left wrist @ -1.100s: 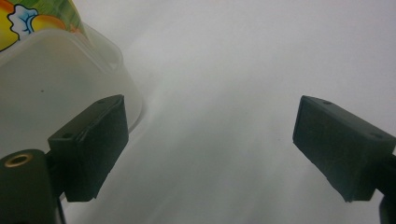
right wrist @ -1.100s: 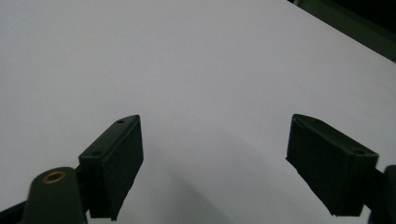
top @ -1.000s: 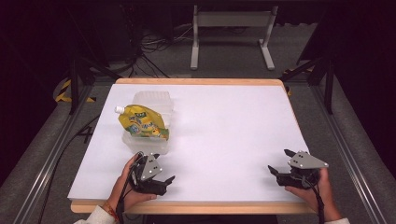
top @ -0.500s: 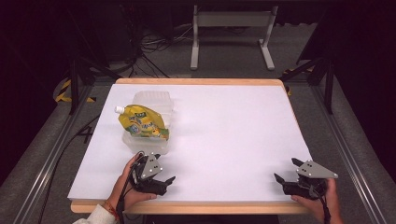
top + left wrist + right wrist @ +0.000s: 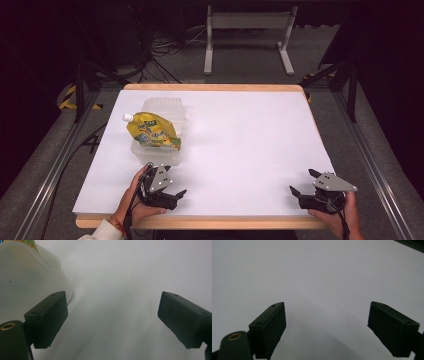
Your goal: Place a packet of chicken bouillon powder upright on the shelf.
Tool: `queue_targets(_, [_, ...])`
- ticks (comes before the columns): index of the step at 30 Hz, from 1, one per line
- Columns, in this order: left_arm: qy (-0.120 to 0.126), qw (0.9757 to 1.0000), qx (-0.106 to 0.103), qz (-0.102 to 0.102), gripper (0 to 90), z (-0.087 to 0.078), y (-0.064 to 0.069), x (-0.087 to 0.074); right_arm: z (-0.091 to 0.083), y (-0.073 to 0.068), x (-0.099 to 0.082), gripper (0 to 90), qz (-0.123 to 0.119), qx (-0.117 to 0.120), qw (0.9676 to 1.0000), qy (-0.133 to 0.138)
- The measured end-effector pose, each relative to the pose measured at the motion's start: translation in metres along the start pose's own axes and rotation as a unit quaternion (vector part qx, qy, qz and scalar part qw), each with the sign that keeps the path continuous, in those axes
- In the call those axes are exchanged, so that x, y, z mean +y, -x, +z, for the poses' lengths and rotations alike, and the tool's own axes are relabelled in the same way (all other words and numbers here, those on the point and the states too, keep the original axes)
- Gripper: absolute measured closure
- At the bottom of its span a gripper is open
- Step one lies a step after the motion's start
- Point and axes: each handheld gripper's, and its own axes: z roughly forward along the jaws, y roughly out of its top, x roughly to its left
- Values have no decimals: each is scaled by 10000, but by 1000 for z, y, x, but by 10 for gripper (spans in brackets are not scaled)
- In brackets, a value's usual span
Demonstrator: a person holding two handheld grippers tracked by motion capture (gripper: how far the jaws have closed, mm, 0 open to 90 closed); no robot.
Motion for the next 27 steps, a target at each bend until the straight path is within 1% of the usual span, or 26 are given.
queue_targets(3, [-14, 10000, 6, 0, 97, 0, 0, -1, 2, -1, 1, 155, -37, 11, 10000, 3])
queue_targets(9, [-29, 10000, 37, -64, 95, -1, 0, -2, 5, -1, 2, 151, -95, 23, 9999, -21])
queue_targets(14, [-18, 10000, 37, -37, 94, 0, -1, 0, 5, -1, 2, 151, -131, 2, 9999, -18])
queue_targets(20, [-26, 10000, 43, -40, 94, 0, -2, 0, 4, 0, 1, 151, -60, -31, 10000, 18])
queue_targets(25, [-27, 10000, 21, -35, 93, 1, -2, 1, 4, 0, 1, 150, -106, -29, 9999, -4])
queue_targets(27, [-38, 10000, 16, -29, 92, 1, -2, 1, 3, 0, 1, 150, -91, -36, 9999, 32])
